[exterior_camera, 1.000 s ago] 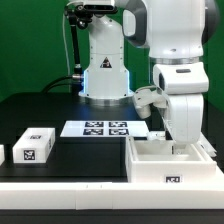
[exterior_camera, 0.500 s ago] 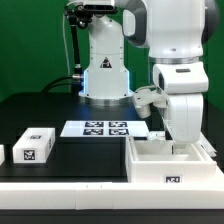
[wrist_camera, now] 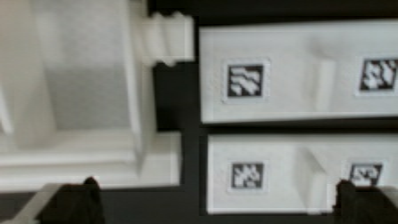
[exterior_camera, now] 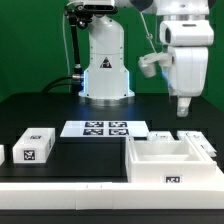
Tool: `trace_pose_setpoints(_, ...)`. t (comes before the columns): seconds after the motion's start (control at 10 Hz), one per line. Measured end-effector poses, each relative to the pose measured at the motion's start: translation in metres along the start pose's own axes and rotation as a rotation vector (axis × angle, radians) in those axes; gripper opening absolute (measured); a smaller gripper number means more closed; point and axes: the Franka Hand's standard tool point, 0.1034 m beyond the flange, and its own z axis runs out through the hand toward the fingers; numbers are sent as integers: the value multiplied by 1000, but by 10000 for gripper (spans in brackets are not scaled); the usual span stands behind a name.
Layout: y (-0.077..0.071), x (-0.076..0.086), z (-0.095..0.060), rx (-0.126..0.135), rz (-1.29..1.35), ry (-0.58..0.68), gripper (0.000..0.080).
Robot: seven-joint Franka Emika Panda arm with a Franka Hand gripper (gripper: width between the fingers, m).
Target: Assemble cabinet
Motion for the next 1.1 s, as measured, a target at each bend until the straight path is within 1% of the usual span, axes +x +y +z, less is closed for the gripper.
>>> trace_pose_setpoints(0.1,-8,11,3,10,-22,5,649)
trace_pose_setpoints(0.2,-16,22,10,18,-39,15,649)
trace_pose_setpoints(0.3,-16,22,15,2,-75,31,649)
trace_pose_setpoints(0.4,-16,19,15,6,-58,29,649)
trace_pose_setpoints(0.6,-16,19,16,8,-57,29,649)
trace_pose_setpoints(0.7,-19,20,19,13,-51,31,649)
trace_pose_setpoints(0.8,-31,24,34,46,-44,33,649)
trace_pose_setpoints(0.9,-37,28,39,59,-31,34,649)
trace_pose_setpoints(1.0,-43,32,45,62,-24,42,649)
trace_pose_setpoints(1.1,-53,33,57,69,-18,54,649)
